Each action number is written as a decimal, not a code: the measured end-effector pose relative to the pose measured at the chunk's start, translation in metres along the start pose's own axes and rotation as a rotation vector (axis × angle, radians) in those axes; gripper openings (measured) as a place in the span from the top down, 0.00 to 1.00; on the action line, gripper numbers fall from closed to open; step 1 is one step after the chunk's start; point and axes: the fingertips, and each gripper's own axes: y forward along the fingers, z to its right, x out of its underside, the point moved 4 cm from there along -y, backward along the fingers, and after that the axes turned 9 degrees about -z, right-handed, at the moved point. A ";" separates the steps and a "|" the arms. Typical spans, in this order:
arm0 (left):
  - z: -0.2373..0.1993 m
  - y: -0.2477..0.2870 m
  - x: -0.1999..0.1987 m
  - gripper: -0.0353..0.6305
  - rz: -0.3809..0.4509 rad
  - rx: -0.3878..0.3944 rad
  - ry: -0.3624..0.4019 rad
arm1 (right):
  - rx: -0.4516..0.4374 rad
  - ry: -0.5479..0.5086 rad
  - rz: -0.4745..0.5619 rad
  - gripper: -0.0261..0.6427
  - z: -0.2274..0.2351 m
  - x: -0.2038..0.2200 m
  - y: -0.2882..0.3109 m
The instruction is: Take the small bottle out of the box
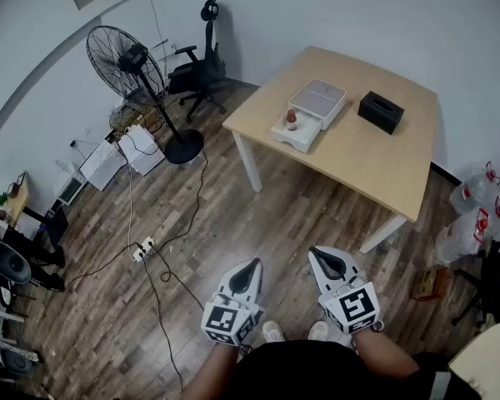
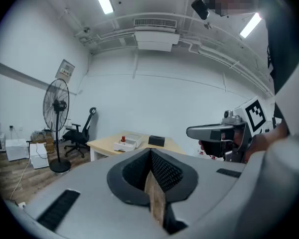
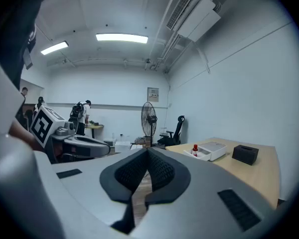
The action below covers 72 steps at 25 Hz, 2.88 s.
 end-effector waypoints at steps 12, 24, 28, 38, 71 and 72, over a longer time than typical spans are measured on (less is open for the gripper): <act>-0.031 -0.016 -0.001 0.93 0.011 0.006 0.010 | 0.006 -0.011 -0.005 0.94 -0.020 -0.010 0.025; -0.091 -0.018 -0.016 0.93 0.025 0.046 0.057 | -0.008 0.012 0.028 0.94 -0.033 -0.024 0.077; -0.110 0.003 -0.021 0.93 0.019 0.039 0.061 | -0.010 0.011 0.030 0.94 -0.012 -0.028 0.104; -0.160 0.090 -0.044 0.93 0.004 -0.012 0.015 | -0.082 0.031 -0.019 0.94 0.068 -0.040 0.186; -0.265 0.298 -0.110 0.93 -0.025 0.031 0.015 | -0.037 0.037 -0.049 0.94 0.241 -0.056 0.348; -0.271 0.305 -0.112 0.93 -0.027 0.045 0.017 | -0.024 0.039 -0.052 0.94 0.245 -0.058 0.354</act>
